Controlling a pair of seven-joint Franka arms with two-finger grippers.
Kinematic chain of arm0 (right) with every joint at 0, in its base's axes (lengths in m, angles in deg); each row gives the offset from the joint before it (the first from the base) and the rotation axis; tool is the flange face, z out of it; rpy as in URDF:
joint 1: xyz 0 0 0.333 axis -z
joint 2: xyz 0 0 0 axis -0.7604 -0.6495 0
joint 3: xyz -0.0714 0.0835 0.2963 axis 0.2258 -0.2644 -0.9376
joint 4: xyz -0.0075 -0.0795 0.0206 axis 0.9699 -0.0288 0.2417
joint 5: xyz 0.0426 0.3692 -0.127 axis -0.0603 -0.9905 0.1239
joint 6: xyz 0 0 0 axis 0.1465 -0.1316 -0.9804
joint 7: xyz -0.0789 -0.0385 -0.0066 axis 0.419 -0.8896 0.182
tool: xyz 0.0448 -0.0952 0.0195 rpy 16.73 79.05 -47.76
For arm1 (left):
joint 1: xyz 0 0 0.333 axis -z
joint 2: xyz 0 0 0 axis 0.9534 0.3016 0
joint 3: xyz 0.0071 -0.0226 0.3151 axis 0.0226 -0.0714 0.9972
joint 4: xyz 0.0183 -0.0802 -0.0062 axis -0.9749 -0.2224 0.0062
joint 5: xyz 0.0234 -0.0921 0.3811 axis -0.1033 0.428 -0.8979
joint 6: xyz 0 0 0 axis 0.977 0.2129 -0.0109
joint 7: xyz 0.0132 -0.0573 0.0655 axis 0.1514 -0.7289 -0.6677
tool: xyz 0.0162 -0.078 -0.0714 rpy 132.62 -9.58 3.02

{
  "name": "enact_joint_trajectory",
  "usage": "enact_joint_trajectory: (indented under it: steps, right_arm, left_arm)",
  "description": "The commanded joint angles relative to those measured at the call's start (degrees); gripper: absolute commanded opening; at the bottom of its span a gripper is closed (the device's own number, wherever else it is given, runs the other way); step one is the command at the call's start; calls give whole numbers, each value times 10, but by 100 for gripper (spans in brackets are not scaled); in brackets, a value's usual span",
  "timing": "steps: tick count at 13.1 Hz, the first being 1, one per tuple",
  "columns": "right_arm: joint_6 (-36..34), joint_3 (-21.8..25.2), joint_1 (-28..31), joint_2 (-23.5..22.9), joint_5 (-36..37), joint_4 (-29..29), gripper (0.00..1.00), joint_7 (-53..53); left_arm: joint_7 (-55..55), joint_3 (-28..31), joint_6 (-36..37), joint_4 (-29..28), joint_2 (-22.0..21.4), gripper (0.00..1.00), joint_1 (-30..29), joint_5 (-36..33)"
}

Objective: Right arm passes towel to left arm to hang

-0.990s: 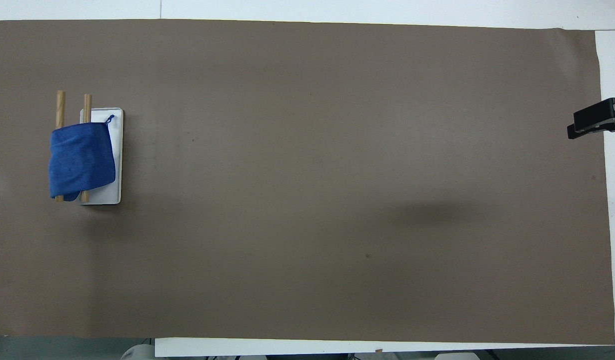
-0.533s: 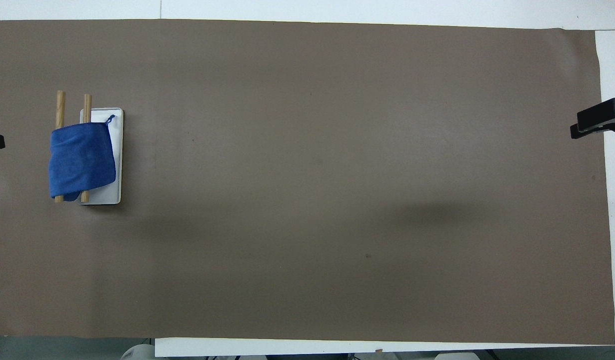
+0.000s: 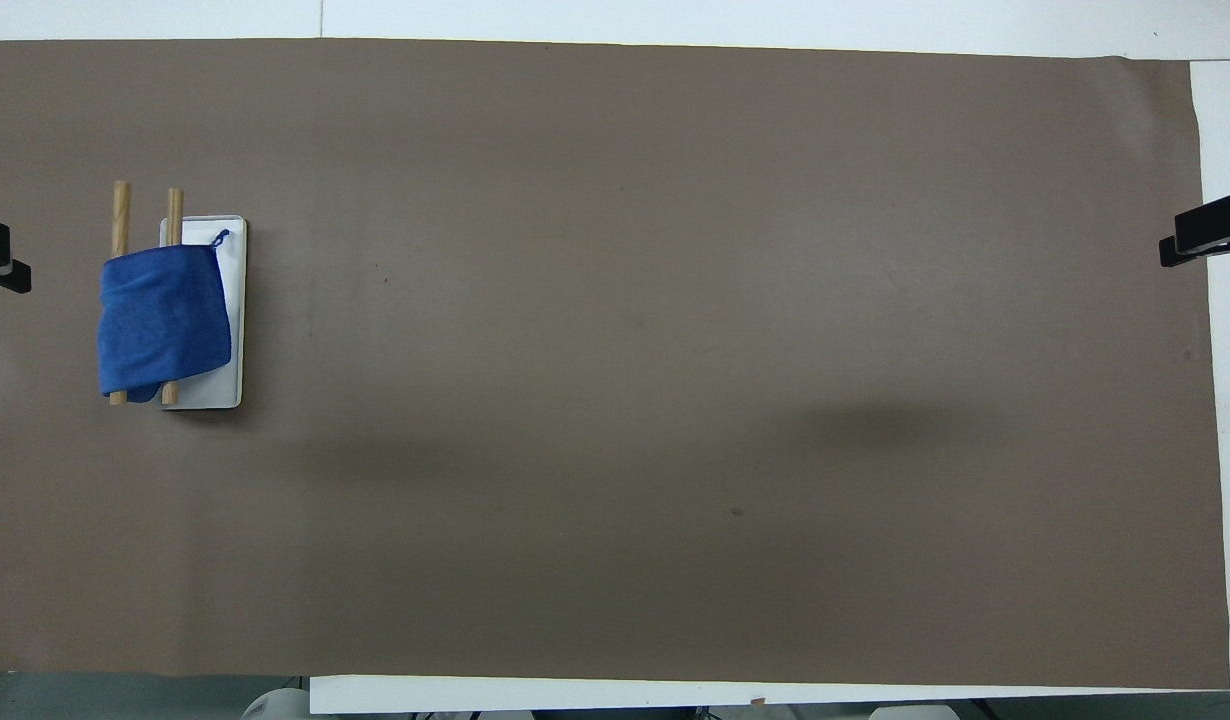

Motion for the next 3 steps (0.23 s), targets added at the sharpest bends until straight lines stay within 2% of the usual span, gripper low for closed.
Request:
enact_joint_trajectory:
  steps: [1,3]
  right_arm:
    - [-1,-3,4,10,6,10,100,-12]
    - [-1,-3,5,12,5,12,100,-12]
  left_arm:
    - [9,14,11,-14,-17,100,20,1]
    - [9,14,13,-14,-19,100,19,1]
